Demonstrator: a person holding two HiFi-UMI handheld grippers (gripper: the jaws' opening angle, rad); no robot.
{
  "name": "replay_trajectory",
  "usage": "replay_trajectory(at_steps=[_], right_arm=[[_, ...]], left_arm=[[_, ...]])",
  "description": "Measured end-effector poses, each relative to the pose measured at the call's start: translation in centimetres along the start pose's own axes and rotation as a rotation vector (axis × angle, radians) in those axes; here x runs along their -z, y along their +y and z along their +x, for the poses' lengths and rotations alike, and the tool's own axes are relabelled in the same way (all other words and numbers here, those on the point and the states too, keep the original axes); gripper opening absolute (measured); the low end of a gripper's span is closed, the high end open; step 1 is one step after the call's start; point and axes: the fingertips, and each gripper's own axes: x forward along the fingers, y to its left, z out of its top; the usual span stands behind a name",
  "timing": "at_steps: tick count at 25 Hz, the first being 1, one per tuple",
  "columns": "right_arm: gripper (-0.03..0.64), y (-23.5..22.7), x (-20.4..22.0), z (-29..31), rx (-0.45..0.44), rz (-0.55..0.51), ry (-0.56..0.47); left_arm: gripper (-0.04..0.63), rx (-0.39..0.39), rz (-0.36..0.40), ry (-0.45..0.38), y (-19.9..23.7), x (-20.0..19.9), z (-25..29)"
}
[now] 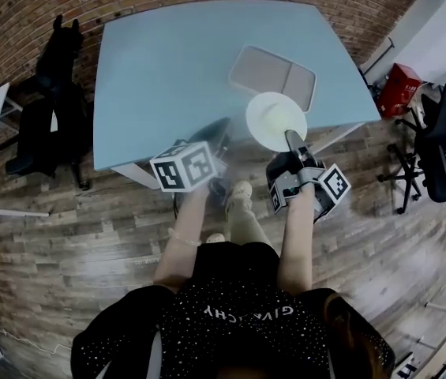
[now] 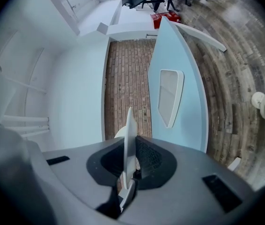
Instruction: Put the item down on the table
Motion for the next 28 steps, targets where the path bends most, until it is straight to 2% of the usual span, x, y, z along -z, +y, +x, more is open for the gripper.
replay_trajectory(at_steps=[6,12,28], right_arm=[[0.034,-0.2,-3.0,3.1,-0.004,0.001,-0.013],[0.034,-0.6,-6.4,8.7,0.002,0.008,-0.007],[0.034,-3.1,-15.1,25.9,0.086,0.019,0.068]], left_arm=[[0.011,-0.002,0.006,0.012,0.9,-1.0,3.8],[0.011,0.004,0.013,0.030,2.2,-2.5,9.3],[0.011,-0.082,-0.036,0.009,9.2,-9.5,24.2]])
